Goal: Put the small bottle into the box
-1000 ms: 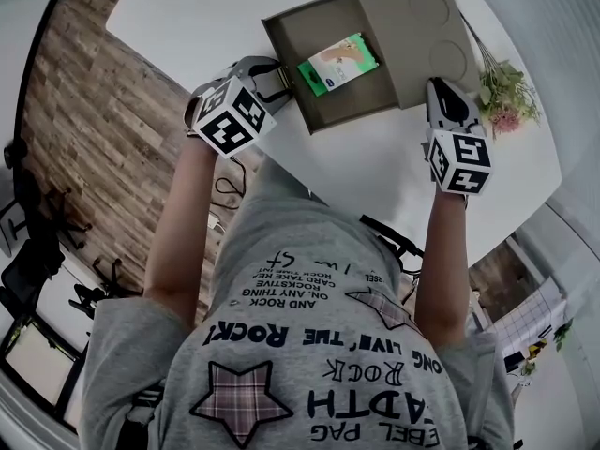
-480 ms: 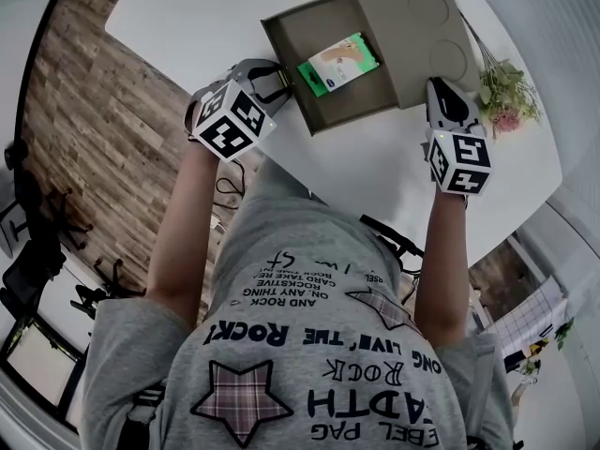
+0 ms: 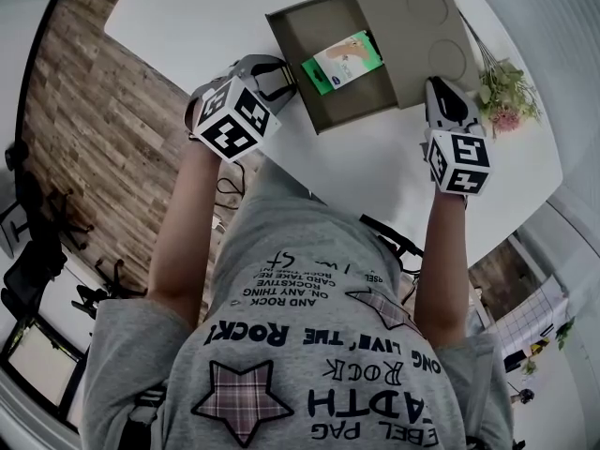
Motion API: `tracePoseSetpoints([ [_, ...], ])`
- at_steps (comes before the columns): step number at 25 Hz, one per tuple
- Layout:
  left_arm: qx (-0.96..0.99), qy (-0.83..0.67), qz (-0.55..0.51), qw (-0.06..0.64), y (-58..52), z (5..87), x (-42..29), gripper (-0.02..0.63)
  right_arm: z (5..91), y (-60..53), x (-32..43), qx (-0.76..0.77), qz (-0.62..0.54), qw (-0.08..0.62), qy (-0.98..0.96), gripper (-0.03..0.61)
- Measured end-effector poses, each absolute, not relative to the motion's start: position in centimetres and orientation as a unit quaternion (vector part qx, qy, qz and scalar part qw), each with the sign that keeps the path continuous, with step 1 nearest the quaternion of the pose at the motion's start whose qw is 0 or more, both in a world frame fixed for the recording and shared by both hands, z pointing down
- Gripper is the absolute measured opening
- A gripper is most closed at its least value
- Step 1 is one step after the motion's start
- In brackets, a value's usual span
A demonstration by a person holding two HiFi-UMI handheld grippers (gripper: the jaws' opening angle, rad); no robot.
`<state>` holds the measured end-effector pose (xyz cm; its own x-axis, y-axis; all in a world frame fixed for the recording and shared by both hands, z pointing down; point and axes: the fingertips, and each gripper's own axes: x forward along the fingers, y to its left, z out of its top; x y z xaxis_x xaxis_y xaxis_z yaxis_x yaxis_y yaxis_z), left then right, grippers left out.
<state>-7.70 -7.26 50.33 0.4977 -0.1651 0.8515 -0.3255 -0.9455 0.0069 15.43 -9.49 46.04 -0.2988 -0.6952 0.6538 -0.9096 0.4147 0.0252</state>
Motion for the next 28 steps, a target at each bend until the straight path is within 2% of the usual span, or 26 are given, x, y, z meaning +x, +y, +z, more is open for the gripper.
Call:
tracePoseSetpoints([
  [28, 0.868, -0.139, 0.468, 0.088, -8.7, 50.5, -4.2, 0.175, 46.0, -9.6, 15.3, 0.508, 0.181, 0.296, -0.788, 0.041],
])
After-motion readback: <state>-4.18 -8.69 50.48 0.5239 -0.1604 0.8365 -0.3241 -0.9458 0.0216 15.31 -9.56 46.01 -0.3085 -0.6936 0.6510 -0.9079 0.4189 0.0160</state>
